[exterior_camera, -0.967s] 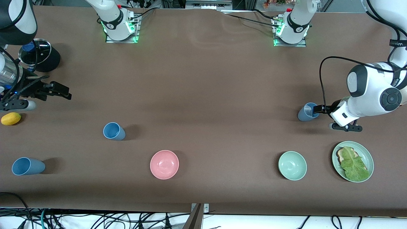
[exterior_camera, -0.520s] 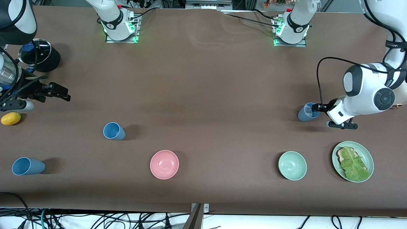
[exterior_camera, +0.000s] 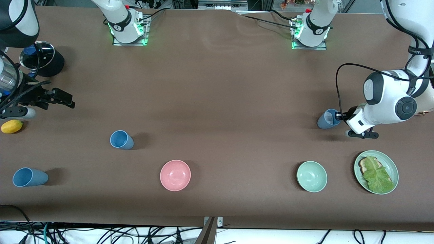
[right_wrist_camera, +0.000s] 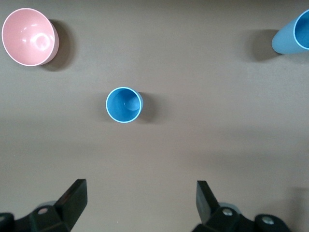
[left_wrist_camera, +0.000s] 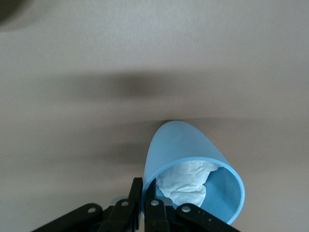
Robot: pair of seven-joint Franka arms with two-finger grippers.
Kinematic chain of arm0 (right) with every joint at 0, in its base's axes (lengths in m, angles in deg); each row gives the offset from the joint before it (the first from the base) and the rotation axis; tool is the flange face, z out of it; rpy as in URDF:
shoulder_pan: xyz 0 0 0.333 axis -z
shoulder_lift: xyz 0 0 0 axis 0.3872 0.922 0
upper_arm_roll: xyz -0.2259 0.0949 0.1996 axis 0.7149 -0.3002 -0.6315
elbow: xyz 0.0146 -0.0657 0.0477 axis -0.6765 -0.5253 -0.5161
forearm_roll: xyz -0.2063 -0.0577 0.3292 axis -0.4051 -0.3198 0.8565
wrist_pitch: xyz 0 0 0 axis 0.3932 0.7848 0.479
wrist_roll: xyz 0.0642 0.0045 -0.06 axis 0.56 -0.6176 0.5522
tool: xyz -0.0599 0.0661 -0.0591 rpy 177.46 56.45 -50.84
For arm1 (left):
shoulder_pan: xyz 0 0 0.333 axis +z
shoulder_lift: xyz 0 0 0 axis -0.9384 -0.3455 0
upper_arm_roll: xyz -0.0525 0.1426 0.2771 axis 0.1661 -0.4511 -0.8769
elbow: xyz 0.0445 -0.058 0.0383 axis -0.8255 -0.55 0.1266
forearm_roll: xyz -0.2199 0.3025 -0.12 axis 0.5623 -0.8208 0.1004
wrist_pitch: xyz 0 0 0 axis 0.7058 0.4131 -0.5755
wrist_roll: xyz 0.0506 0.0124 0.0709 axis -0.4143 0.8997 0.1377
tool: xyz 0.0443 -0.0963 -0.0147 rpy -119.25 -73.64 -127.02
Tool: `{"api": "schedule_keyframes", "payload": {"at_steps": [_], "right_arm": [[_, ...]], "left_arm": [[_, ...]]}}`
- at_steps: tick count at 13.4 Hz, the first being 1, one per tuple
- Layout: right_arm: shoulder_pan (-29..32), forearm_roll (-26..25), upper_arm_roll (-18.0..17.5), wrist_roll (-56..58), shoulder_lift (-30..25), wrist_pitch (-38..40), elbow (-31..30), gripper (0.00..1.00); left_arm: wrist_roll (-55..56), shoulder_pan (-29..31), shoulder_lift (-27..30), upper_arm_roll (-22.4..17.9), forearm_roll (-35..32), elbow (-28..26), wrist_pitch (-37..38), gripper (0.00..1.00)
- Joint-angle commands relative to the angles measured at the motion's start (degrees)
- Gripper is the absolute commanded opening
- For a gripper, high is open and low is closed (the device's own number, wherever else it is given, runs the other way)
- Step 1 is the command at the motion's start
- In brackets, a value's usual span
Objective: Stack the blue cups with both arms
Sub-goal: 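Carry the cup to the table middle while the right gripper reaches out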
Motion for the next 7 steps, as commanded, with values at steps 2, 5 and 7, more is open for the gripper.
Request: {"api": "schedule_keyframes", "payload": {"at_steps": [2, 5, 7], "right_arm": [[0.5, 0.9, -0.3, 0.6, 0.5, 0.3, 1.2, 1.0], [0.6, 1.1, -0.3, 0.6, 0.6, 0.0, 1.2, 1.0], [0.5, 1.2, -0.3, 0.6, 0.6, -0.2, 1.2, 1.0]], "left_arm": [[17.8, -4.0, -0.4, 5.6, 1.3, 5.2, 3.4, 0.0], [38.6, -7.4, -0.5, 13.9, 1.3, 8.2, 3.4, 0.0], [51.0, -13.3, -1.9, 16.1, 1.3, 11.1, 3.2, 0.0]]}}
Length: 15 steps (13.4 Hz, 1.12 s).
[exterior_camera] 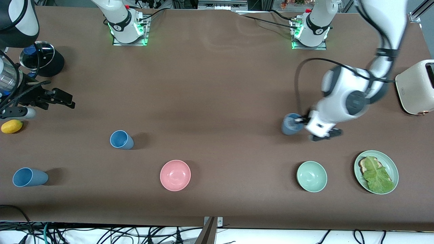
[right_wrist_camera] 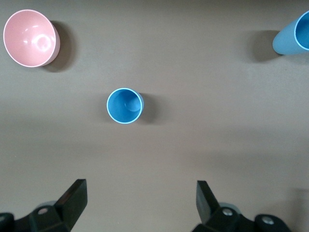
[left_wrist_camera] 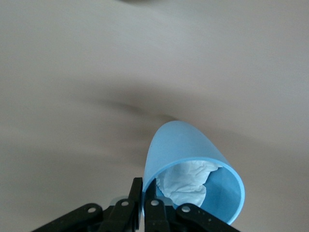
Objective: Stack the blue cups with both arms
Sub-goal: 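Carry the cup to the table middle while the right gripper reaches out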
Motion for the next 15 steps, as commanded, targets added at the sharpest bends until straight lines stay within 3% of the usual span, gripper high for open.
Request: {"api": "schedule_keyframes", "payload": {"at_steps": [1, 6, 9, 10, 11, 12, 15], "right_arm": [[0.5, 0.9, -0.3, 0.6, 0.6, 0.1, 1.2, 1.0], [0.6, 0.6, -0.3, 0.6, 2.3, -0.1, 1.2, 1.0], [0.2, 0.3, -0.4, 0.4, 7.2, -1.5, 1.3, 1.0], [0.3, 0.5, -0.4, 0.6, 8.6, -2.0, 1.4, 1.0], [0.3, 0.2, -0.4, 0.8, 8.7, -3.1, 1.5, 1.0], [0.1, -0.3, -0.4, 0.8, 9.2, -4.3, 1.5, 1.0], [0.1, -0.2, -0.5, 0.8, 12.3, -5.9, 1.4, 1.0]], "left_arm": [[14.3, -8.1, -3.6, 1.0, 0.6, 6.3, 1.4, 0.0], [28.1, -18.4, -15.2, -0.1, -0.1, 17.2, -3.2, 0.0], [28.4, -18.9, -16.9, -0.6, -2.5, 18.7, -3.5, 0.0], [27.9, -18.4, -16.9, -0.6, -2.4, 18.7, -3.5, 0.35], [28.3, -17.9, -16.4, -0.6, -2.5, 18.8, -3.4, 0.9], [28.4, -17.6, -15.5, -0.8, -2.4, 19.2, -2.7, 1.0], [25.4, -13.7, -13.2, -1.6, -2.5, 22.3, 3.4, 1.0]]}}
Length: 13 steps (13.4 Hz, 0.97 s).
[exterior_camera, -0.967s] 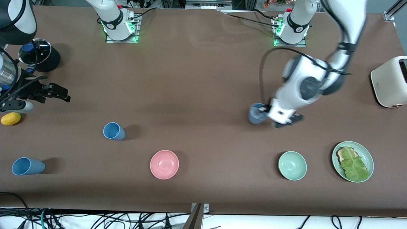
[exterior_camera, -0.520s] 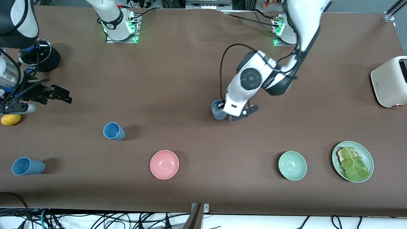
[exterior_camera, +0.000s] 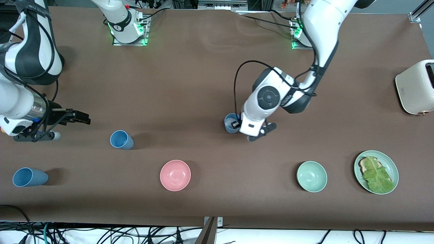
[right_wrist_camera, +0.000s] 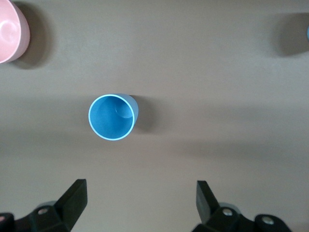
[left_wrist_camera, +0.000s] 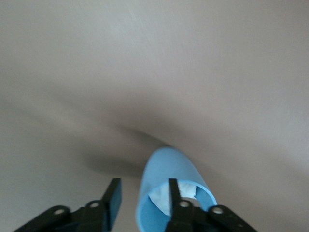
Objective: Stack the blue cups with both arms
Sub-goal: 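Carry the cup to the table middle while the right gripper reaches out, then release and withdraw the left gripper while the right gripper grasps another cup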
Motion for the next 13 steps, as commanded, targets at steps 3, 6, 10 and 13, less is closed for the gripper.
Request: {"api": "schedule_keyframes", "payload": {"at_steps": [3, 6, 10, 13], "right_arm": [[-1.5, -0.3, -0.6, 0.1, 5.7, -3.9, 1.9, 1.0], [-3.6, -0.8, -0.5, 0.0, 11.5, -10.3, 2.0, 0.99], [-3.5, -2.0, -0.4, 0.5, 13.7, -12.6, 2.2, 0.99], [-3.0, -1.8, -0.4, 0.5, 15.5, -14.4, 2.0, 0.96]], "left_arm": [[-14.5, 9.6, 2.1, 0.3, -1.1, 7.1, 17.7, 1.0], [-28.8, 17.9, 4.2, -0.1, -1.6, 6.8, 23.6, 1.0], [-43.9, 26.1, 5.7, -0.1, -5.1, 6.1, 25.8, 1.0], [-51.2, 29.6, 6.6, -0.1, -8.3, 6.6, 29.0, 1.0]]}}
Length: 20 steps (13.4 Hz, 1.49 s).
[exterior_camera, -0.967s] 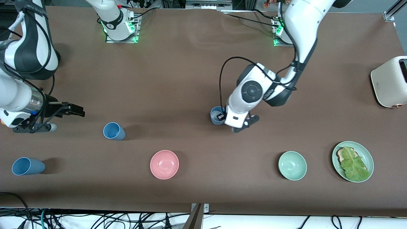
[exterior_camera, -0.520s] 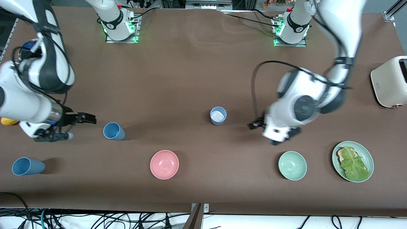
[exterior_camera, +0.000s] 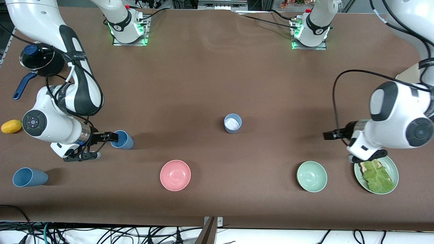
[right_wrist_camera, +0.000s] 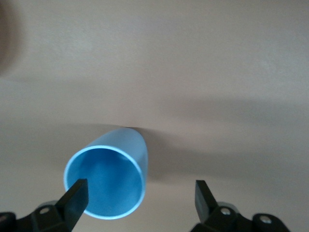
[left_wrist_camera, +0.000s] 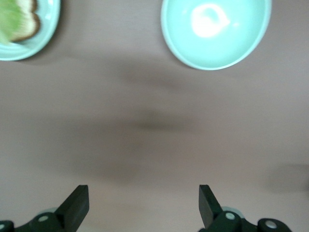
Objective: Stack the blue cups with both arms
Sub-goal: 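Release and withdraw the left gripper while the right gripper grasps another cup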
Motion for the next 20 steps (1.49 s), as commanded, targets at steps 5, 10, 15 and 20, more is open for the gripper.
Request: {"api": "schedule_keyframes", "payload": {"at_steps": [5, 10, 15, 20], "right_arm": [[0.5, -0.5, -0.2, 0.0, 2.0, -0.8, 0.3, 0.92], [0.3, 0.0, -0.3, -0.4, 2.8, -0.6, -0.2, 0.47], [-0.3, 0.2, -0.4, -0.9, 3.0, -0.4, 0.3, 0.0], [-1.9, 0.1, -0.6, -2.7, 2.5, 6.6, 6.9, 0.0]], "left_arm": [[-12.2, 5.4, 2.9, 0.7, -3.3, -0.2, 3.1, 1.0], [-12.9, 5.5, 4.4, 0.9, -3.3, -0.1, 4.8, 1.0], [-19.9, 7.6, 8.1, 0.6, -3.1, 0.1, 6.0, 1.0], [-20.1, 8.4, 13.3, 1.3, -2.1, 0.1, 6.3, 1.0]]}}
